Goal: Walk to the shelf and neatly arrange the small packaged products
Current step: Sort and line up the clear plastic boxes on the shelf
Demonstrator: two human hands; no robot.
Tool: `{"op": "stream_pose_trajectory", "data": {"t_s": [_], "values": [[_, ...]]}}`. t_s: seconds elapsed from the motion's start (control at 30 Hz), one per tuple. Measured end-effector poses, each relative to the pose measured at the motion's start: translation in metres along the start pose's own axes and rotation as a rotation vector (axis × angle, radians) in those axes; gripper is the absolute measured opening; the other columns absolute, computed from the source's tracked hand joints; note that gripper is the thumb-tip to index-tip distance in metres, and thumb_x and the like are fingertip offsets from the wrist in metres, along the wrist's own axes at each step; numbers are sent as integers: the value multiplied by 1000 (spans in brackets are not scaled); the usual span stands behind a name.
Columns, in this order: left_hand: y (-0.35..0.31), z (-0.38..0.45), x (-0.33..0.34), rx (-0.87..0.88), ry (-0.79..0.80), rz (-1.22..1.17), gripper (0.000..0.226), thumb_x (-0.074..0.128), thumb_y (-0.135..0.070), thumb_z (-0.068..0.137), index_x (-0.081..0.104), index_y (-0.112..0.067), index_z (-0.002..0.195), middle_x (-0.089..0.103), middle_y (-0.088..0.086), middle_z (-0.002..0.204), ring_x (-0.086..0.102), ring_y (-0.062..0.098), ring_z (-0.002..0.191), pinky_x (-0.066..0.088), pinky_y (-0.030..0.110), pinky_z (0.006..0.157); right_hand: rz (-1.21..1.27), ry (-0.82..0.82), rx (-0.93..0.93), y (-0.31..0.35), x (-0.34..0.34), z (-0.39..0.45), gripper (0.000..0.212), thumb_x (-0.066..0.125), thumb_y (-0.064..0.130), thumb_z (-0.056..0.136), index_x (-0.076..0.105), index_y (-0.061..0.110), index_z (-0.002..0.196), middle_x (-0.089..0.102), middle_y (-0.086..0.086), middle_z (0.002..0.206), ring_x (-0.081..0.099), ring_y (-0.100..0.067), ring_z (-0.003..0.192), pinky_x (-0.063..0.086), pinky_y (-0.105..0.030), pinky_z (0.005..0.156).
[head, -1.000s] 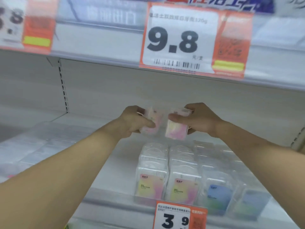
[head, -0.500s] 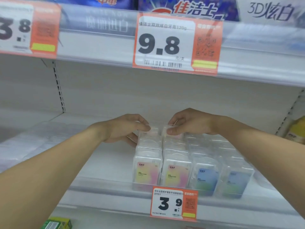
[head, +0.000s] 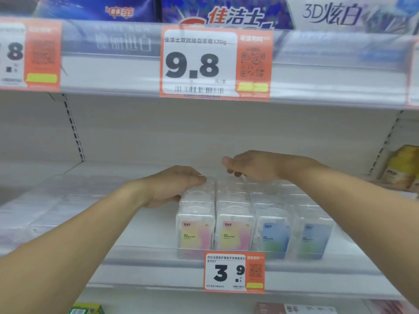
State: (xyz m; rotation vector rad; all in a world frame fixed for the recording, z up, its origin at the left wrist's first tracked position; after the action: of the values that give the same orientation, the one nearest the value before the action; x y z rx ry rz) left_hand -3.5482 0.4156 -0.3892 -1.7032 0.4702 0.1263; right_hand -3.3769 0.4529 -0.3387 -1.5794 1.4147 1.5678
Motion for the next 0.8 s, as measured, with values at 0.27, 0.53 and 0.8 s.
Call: {"op": "stream_pose_trajectory", "data": {"t_s": [0.27,0.53,0.8], "values": [[-8,-14,11,-52,-57,124,33,58,-43,93,54,-28,122,56,-11,119,56,9,97,42,23,73,191,-301,73,-62,-13,-62,55,32,73,90,53,43,132,49,8,142,47,-18,128,33,-32,101],[-67,-23,24,261,-395,623,47,42,-50,97,47,-26,137,48,-4,140,47,16,124,35,26,94,296,-364,199,-102,-6,-73,65,39,77,85,43,46,141,34,2,154,44,-25,135,35,-40,111],[-61,-22,80,192,-185,1023,55,34,-56,96,40,-27,141,45,5,143,43,26,131,33,41,110,515,-281,121,-103,26,-82,58,47,62,93,33,46,146,42,5,152,45,-19,132,37,-30,98]]}}
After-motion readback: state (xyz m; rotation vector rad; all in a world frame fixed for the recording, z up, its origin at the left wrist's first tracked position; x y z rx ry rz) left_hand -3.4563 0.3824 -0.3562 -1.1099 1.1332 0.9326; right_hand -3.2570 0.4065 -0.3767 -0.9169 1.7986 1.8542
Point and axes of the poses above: each hand's wrist, its own z-axis towards the middle knuckle, its own x-axis out of the palm, y = z × x, the point moved 7 cm from there along z, towards the middle knuckle
